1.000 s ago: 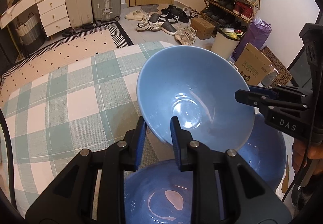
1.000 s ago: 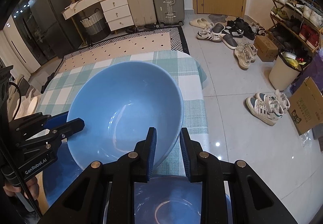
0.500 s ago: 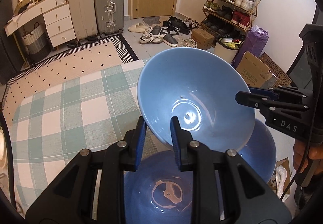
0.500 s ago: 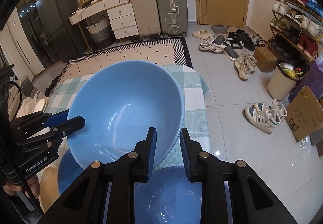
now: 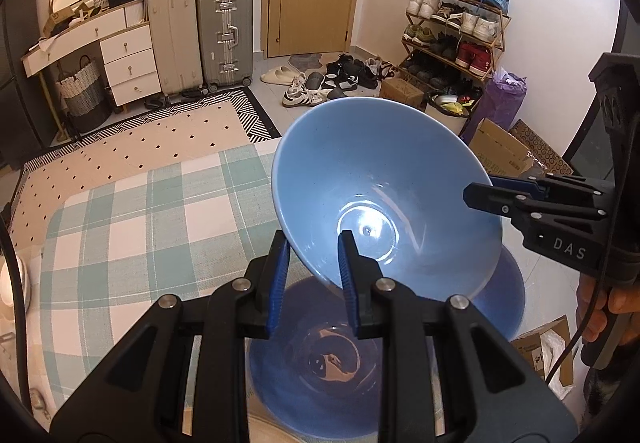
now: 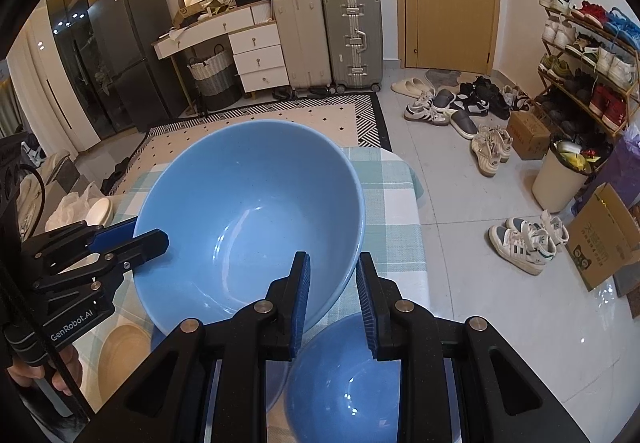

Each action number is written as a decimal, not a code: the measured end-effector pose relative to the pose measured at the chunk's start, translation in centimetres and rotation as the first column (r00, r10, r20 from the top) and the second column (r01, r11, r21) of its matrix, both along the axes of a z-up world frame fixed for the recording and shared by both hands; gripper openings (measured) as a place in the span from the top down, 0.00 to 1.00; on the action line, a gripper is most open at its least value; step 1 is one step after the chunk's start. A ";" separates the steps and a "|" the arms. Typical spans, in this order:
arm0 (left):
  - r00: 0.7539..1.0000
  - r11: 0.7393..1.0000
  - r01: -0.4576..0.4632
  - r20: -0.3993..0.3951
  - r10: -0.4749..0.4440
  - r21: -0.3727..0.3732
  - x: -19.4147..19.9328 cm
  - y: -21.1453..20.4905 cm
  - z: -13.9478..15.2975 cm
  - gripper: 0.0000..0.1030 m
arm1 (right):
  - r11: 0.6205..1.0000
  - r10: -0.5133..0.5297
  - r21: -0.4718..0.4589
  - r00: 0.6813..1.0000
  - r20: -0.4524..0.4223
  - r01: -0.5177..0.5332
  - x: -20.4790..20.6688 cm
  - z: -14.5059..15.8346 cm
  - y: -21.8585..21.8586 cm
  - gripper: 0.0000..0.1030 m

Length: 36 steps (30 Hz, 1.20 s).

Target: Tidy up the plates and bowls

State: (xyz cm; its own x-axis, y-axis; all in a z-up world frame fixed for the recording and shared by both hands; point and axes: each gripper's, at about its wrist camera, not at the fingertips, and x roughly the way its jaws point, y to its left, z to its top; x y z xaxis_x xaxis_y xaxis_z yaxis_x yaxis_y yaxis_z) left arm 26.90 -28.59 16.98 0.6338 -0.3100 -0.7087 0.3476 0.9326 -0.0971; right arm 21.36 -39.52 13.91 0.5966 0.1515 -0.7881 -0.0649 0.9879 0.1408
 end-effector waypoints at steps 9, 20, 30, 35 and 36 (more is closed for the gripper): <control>1.000 1.000 -0.015 0.025 0.015 -0.001 -5.0 1.6 2.1 0.79 | 1.000 0.026 0.000 0.999 0.029 -0.026 -3.4 1.8 2.5 0.76; 0.998 0.999 -0.036 0.043 0.036 0.010 -10.6 2.4 3.5 0.79 | 0.999 0.047 0.001 0.998 0.050 -0.047 -6.8 2.3 4.3 0.76; 0.998 0.998 -0.058 0.035 0.057 0.020 -12.9 3.7 2.7 0.79 | 0.997 0.081 0.005 0.996 0.037 -0.082 -8.4 1.3 6.0 0.76; 0.998 0.998 -0.060 0.029 0.059 0.020 -13.0 4.1 1.8 0.79 | 0.996 0.093 0.005 0.995 0.024 -0.093 -8.9 0.6 6.5 0.76; 0.998 0.998 -0.061 0.027 0.060 0.021 -13.0 4.2 1.5 0.79 | 0.996 0.094 0.005 0.995 0.023 -0.095 -8.8 0.4 6.5 0.76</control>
State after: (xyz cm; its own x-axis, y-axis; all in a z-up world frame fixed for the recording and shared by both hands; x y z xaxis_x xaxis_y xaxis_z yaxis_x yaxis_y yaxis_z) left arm 13.88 -24.41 18.52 0.6693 -0.2550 -0.6978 0.2925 0.9539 -0.0679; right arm 12.53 -33.03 14.31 0.5968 0.2129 -0.7736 -0.1612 0.9763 0.1443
